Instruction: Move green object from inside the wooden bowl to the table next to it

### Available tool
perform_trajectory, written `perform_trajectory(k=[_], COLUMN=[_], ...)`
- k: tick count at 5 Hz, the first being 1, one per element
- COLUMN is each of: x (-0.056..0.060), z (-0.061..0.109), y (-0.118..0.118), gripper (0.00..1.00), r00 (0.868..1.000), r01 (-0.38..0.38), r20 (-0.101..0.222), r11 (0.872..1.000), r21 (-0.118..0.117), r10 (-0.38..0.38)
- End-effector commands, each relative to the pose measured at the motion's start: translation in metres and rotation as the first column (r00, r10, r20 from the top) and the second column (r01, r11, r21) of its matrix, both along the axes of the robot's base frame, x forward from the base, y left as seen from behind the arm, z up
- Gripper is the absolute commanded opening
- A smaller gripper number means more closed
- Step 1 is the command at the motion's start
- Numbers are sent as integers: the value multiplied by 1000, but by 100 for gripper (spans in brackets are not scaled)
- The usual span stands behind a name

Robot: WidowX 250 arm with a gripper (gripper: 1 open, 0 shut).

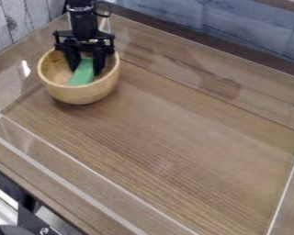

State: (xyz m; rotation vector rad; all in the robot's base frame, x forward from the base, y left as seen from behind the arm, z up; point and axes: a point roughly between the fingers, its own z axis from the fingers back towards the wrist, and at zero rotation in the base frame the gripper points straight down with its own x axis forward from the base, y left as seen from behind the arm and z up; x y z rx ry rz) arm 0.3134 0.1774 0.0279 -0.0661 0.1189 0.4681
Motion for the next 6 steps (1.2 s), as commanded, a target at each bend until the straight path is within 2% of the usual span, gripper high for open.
perform_trajectory(k=[1,2,4,6], x=[-1,-7,-19,-36], z=[30,44,58,47], y=[-9,-16,-24,-6], gripper=[0,0,0,0], r00=[999,998,999,999], r01=[23,50,23,26], r20=[42,45,43,40], r11=[1000,999,1000,999], r21=[1,-6,-14,-19], r10=[-23,-50,-23,-26])
